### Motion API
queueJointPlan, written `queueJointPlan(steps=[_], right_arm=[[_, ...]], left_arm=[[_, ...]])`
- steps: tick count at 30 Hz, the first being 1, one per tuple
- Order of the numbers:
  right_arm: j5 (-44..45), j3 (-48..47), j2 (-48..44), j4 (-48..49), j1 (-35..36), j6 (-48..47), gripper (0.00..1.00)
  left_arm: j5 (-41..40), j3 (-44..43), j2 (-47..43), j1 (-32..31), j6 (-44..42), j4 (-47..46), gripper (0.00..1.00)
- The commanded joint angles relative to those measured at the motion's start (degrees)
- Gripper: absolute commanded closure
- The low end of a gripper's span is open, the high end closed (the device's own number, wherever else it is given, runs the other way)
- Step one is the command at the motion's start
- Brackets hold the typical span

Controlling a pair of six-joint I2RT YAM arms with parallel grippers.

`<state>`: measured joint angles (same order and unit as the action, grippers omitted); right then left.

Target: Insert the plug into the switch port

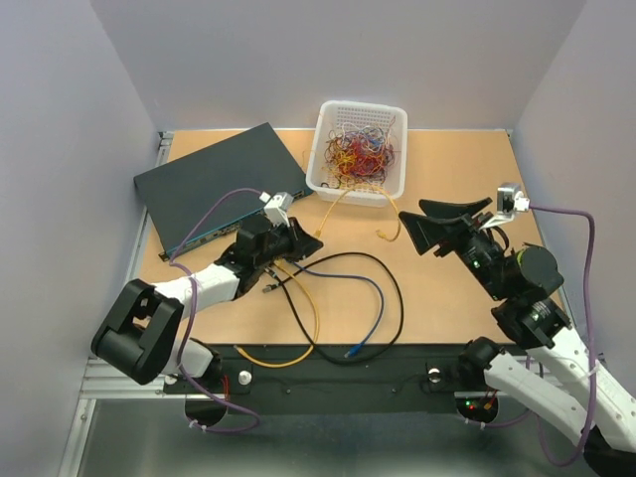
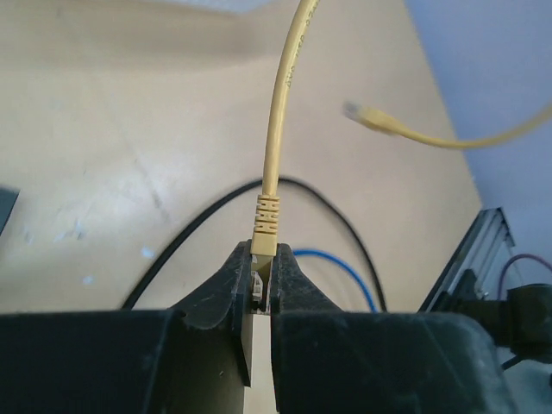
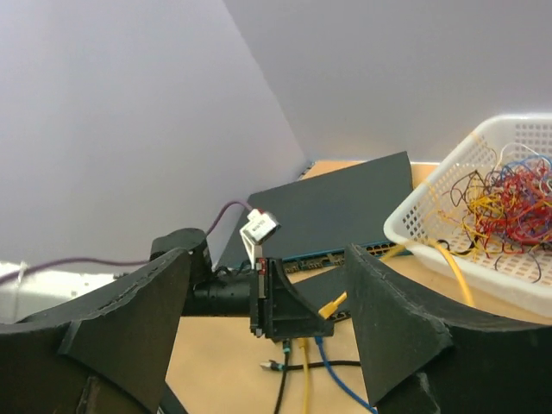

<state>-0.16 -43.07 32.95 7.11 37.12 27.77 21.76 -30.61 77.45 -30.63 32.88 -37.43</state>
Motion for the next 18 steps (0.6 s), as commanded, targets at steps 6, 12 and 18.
queueJointPlan(steps=[6,12,18], right_arm=[[-21.2,-4.1,14.6,-3.2,0.2,-12.4,0.26],[-15.1,1.0,23.6,0.0,5.5,-19.8,0.27],[-0.6,-0.9,31.6,-2.8,19.3,-29.6,0.27]], left_arm=[[-3.6,-1.6,-4.6,-3.7,-5.8,17.7,1.0],[-3.5,-2.5,-8.8,-8.6,-4.8,22.8,1.0],[-1.0,-1.2,-16.1,-9.4,-3.2,26.9,1.0]])
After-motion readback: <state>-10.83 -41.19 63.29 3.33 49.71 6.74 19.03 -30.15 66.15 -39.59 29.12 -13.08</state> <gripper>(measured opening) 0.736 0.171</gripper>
